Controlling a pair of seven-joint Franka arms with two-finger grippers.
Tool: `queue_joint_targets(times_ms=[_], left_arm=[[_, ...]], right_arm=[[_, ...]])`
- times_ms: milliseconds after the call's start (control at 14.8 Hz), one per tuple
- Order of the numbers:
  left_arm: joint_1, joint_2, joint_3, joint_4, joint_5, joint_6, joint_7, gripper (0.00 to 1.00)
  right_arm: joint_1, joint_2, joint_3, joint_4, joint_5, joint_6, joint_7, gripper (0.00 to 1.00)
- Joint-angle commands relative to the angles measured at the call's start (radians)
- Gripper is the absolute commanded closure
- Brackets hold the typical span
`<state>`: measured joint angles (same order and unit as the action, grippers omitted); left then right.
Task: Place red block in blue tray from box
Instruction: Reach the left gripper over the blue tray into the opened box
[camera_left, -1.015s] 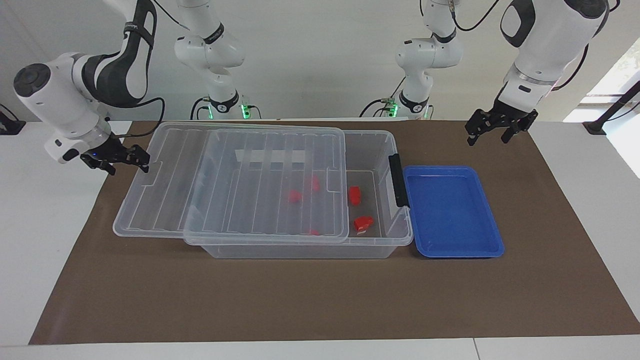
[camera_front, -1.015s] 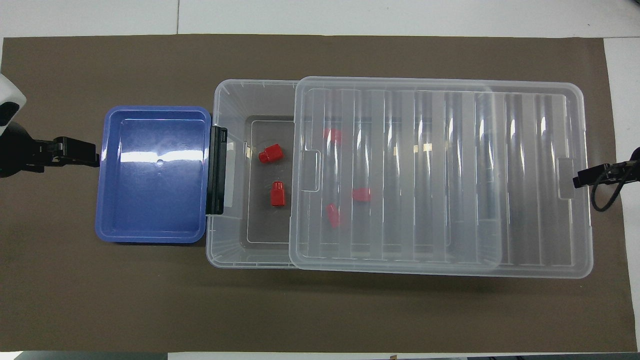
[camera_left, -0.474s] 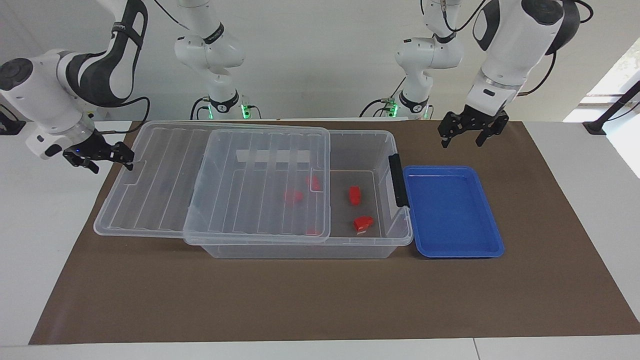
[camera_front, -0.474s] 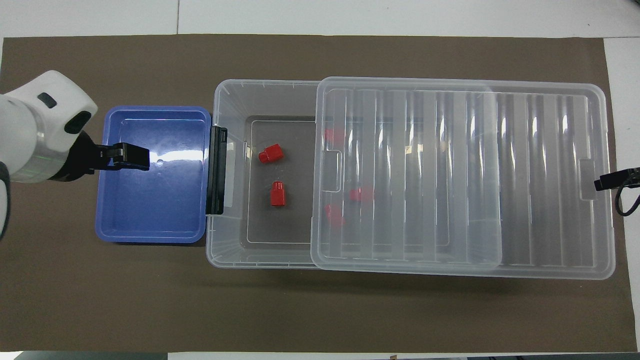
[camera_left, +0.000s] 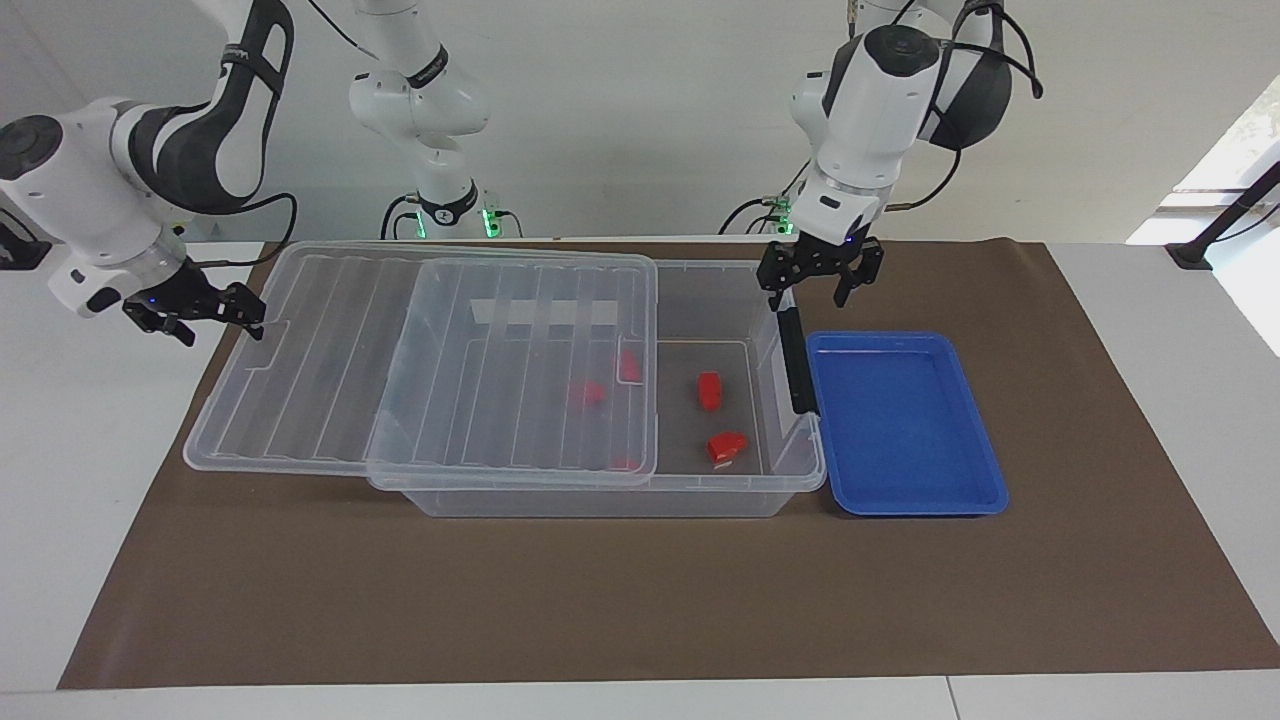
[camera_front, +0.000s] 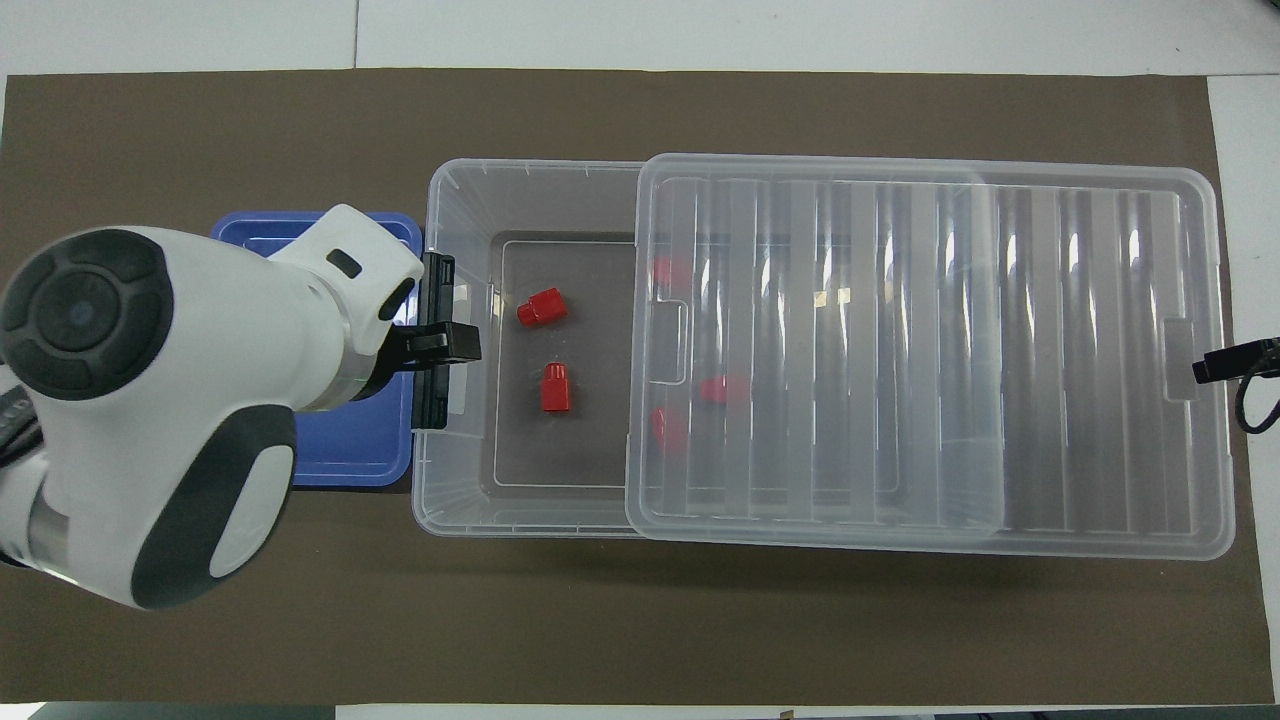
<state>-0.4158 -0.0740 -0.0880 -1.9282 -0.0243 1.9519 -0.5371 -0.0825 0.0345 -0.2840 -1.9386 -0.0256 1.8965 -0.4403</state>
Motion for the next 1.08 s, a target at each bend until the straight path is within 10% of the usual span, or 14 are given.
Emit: queue_joint_targets(times_ms=[0,541,1015], left_arm=[[-0.063,0.057,0.016,-0.014,0.004,0.068,-0.104,0.0],[-0.112,0.169,0.016,-0.103,0.006,0.261,-0.19,0.02],[-0.13,0.253,0.016,-0.13,0.004,0.369,-0.198,0.04]], right_arm=[[-0.006,-0.01,-0.014,-0.013,-0.017,0.018,-0.049,0.0],[-0.005,-0.01,-0.014,-0.005,-0.017,0.007,-0.058,0.0],[0.009,0.019,0.1,0.262,-0.016,-0.247,0.107,0.0]])
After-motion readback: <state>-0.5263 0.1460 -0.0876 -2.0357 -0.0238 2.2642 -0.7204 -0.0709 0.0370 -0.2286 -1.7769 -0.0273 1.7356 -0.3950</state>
